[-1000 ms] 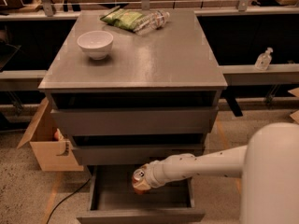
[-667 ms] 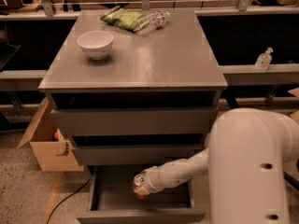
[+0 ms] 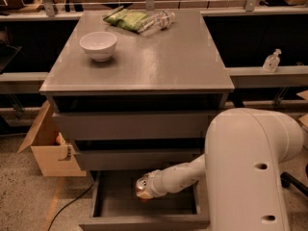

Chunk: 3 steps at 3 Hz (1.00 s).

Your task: Place coke can into bottom drawer

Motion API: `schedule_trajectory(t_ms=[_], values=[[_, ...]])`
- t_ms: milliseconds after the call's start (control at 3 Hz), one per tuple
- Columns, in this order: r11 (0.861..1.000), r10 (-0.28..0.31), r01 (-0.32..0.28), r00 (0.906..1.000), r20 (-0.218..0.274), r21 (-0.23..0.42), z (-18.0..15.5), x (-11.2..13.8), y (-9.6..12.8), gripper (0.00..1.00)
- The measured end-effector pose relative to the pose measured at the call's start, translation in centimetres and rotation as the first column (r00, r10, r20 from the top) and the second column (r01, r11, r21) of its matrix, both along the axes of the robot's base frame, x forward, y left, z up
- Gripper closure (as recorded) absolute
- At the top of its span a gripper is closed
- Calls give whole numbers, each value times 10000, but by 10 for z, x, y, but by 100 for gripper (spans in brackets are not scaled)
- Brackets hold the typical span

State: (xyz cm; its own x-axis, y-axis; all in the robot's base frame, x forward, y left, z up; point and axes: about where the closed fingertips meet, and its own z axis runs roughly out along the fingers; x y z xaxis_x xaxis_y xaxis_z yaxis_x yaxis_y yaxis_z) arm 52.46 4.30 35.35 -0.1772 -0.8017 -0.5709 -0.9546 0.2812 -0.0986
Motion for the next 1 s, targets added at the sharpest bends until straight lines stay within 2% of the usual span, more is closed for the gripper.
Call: schedule_trajectory(t_ms=[333,667,1000], values=[[9989,-114,113,9999,29,457,-11,-3,1,100],[9906,-209,155,9990,383,1358,-24,-4,7,100],[9751,-252,92,9973,692,2215,-32,-5,15,100]])
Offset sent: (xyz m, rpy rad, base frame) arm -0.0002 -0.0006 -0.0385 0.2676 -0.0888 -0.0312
